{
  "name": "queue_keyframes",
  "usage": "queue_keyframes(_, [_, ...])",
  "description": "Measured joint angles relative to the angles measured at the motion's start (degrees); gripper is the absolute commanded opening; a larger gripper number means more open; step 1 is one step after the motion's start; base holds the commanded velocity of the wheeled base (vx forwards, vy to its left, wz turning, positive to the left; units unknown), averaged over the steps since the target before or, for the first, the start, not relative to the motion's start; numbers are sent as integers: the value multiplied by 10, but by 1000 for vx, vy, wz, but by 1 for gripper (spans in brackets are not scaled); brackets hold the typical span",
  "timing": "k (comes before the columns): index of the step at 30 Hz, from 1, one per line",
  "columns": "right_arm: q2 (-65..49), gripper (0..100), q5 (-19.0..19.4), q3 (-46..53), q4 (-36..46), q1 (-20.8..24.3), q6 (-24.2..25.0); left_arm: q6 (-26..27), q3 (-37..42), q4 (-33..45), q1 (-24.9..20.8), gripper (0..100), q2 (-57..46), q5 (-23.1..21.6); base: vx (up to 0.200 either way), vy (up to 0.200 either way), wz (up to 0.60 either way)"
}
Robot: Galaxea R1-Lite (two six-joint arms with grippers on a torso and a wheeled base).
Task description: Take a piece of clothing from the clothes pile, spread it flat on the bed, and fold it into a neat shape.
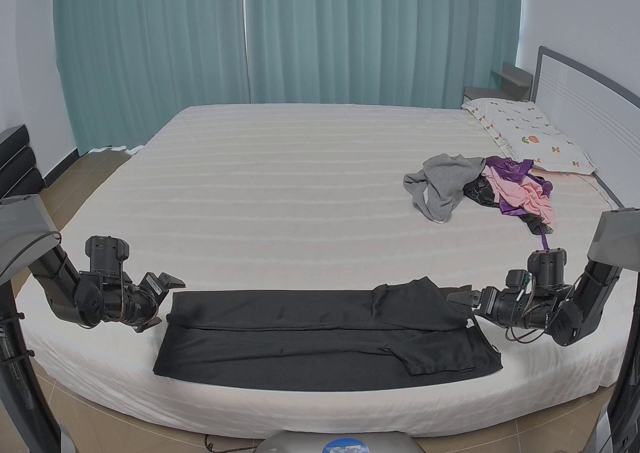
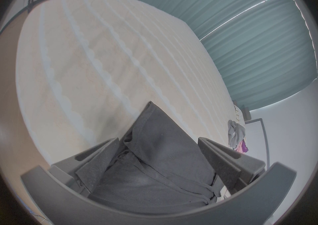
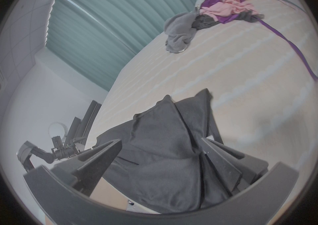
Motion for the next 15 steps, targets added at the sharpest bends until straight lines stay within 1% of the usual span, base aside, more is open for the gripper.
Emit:
queue_keyframes(3, [26,100,8,-35,6,2,-13,-7,-4,-2,4,100,7,-7,0,0,0])
queue_keyframes(8, [62,100,26,-77,10,5,-20,-12,-3,-3,5,100,14,-8,0,0,0])
queue_keyframes(14, [89,100,30,-103,24,6,-29,-12,-1,-3,5,100,17,-8,0,0,0])
queue_keyframes(15, [92,0,30,-105,28,6,-35,-12,-1,-3,5,100,17,-8,0,0,0])
